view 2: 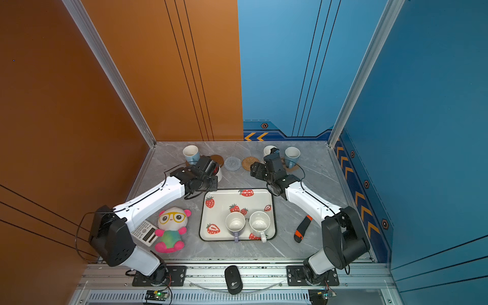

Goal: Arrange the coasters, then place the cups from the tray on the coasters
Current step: 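Carry the red-lined mug with the left gripper toward the wooden coaster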

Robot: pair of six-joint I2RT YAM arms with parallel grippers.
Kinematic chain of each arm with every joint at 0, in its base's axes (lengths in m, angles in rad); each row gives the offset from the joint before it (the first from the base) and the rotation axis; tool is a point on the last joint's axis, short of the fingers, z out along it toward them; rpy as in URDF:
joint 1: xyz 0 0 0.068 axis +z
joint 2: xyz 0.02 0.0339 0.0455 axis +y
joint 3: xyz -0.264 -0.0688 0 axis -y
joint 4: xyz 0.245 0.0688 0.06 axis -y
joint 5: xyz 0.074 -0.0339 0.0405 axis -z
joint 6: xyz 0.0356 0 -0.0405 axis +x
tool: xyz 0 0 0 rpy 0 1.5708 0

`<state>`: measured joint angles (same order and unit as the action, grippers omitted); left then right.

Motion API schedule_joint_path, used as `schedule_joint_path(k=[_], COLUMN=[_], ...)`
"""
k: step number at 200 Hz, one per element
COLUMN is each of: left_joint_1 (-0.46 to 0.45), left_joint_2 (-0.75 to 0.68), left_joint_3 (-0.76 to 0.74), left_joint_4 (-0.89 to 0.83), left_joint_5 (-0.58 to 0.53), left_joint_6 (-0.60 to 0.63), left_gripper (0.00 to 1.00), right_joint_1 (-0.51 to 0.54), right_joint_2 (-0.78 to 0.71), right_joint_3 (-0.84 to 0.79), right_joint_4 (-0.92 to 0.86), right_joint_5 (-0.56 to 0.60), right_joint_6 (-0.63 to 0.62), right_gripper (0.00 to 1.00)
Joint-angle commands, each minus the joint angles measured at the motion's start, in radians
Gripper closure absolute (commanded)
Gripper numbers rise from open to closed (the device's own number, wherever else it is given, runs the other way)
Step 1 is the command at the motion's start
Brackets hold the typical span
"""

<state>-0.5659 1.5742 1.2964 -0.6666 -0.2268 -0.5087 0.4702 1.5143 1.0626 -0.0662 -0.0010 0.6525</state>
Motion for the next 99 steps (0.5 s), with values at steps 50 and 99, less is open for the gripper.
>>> schedule_joint_path(k=[50, 99], left_joint_1=[0.097, 0.127], left_joint_2=[0.137, 0.272], left_joint_3=[0.199, 0.333], left_joint_4=[0.060, 0.062], left_joint_5=[0.055, 0.079], left_joint_6=[0.079, 0.124], left_gripper=[1.00, 1.00], right_joint_1=[-0.020, -0.027], right_joint_2=[-0.025, -0.024], right_joint_3=[-0.015, -0.021], right_joint_4=[0.013, 0.017], right_joint_5=[-0.019, -0.019], right_joint_6=[0.003, 0.003], right_gripper=[0.15, 0.15])
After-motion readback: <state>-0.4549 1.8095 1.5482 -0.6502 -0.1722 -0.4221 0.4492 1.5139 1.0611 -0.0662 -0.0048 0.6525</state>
